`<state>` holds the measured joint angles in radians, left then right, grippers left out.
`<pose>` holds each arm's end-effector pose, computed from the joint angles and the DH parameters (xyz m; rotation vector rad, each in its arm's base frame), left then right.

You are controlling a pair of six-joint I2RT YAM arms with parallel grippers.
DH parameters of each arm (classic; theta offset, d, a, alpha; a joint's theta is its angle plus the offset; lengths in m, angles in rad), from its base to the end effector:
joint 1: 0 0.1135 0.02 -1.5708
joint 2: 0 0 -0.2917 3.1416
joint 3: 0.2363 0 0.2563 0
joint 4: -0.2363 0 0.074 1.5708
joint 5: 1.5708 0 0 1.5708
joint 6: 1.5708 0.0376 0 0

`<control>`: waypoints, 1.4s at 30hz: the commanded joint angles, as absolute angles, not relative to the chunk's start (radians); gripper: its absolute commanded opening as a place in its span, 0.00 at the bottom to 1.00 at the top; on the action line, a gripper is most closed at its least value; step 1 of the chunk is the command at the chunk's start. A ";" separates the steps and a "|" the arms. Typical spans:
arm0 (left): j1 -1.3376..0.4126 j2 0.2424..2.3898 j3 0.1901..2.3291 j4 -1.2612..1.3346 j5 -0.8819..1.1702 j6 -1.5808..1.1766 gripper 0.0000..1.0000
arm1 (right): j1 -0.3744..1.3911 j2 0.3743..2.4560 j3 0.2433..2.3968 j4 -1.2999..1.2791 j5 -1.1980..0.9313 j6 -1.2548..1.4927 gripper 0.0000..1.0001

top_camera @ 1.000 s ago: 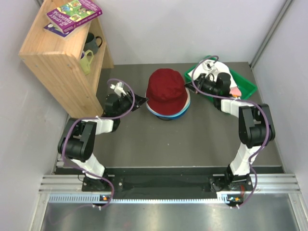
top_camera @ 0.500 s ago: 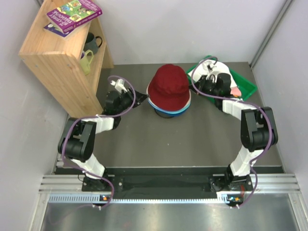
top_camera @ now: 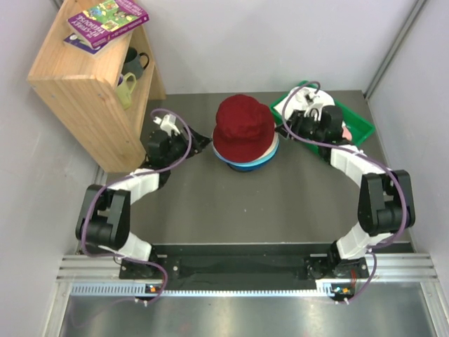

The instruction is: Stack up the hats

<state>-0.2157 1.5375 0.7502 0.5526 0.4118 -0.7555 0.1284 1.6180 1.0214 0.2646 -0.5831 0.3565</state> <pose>0.3232 -0.0862 0.2456 -0.2038 1.9050 -1.0454 0.3675 0.0683 0.2802 -0.1876 1.9336 0.8786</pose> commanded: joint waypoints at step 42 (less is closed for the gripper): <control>-0.160 1.258 0.551 0.278 0.049 -0.472 0.99 | -0.060 2.132 1.824 -0.012 -0.049 0.072 0.27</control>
